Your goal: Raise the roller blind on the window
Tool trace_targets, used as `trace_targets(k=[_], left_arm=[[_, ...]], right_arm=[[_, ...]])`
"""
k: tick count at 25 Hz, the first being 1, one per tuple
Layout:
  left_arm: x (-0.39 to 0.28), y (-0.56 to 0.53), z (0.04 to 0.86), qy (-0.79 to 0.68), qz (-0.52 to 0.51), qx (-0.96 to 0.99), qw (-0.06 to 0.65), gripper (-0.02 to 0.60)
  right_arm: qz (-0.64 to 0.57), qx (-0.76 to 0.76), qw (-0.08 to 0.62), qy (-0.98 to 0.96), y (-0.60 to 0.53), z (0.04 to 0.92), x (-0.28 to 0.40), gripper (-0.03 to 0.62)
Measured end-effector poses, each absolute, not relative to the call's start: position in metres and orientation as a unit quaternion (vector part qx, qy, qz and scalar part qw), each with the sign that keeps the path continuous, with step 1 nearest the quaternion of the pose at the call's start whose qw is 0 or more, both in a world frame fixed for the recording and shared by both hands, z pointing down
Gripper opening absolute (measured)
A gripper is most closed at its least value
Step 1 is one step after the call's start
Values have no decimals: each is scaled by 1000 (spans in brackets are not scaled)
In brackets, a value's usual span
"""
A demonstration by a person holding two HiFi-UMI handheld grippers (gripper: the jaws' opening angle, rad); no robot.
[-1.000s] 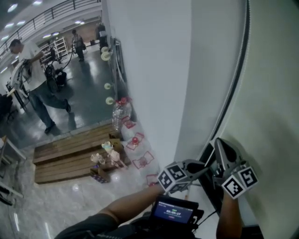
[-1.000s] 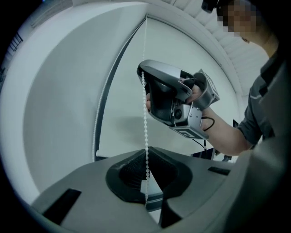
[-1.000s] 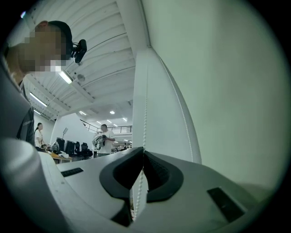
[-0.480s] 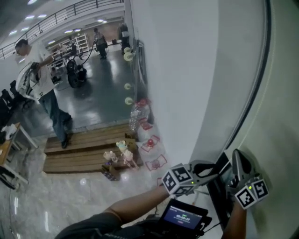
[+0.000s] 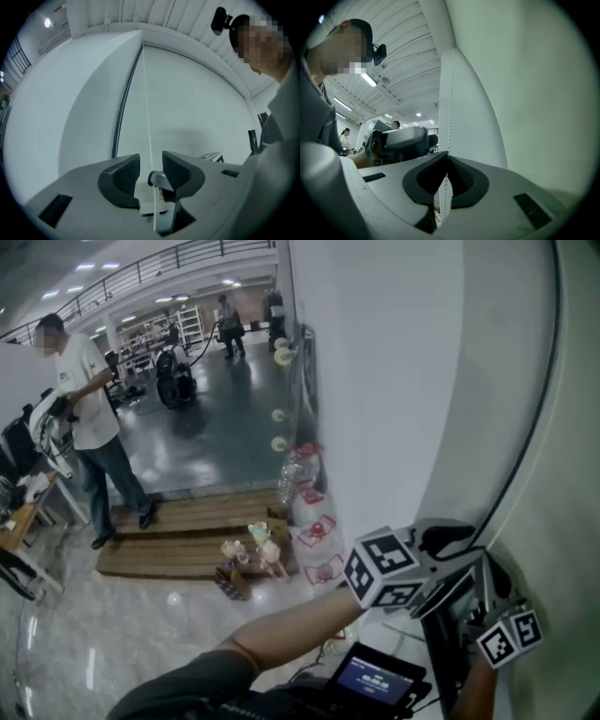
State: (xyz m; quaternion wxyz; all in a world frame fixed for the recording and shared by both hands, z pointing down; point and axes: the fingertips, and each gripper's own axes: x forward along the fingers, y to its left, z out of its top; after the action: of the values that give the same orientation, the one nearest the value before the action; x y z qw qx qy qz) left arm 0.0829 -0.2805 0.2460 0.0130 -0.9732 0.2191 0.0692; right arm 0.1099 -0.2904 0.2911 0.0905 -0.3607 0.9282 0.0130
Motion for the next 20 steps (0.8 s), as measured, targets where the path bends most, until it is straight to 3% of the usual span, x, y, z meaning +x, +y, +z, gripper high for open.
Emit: trace_targets(k=[8, 10, 13, 20], left_arm=[[119, -292, 200, 186, 81, -979, 29, 144], [126, -294, 198, 187, 79, -979, 28, 117], [131, -299, 200, 197, 83, -977, 25, 12], [140, -303, 206, 181, 80, -980, 34, 11]], right_arm=[[12, -354, 85, 931, -288, 295, 107, 9], [13, -352, 82, 932, -285, 293, 105, 9], [13, -353, 83, 932, -284, 293, 106, 9], [8, -357, 87, 930, -288, 298, 114, 9]])
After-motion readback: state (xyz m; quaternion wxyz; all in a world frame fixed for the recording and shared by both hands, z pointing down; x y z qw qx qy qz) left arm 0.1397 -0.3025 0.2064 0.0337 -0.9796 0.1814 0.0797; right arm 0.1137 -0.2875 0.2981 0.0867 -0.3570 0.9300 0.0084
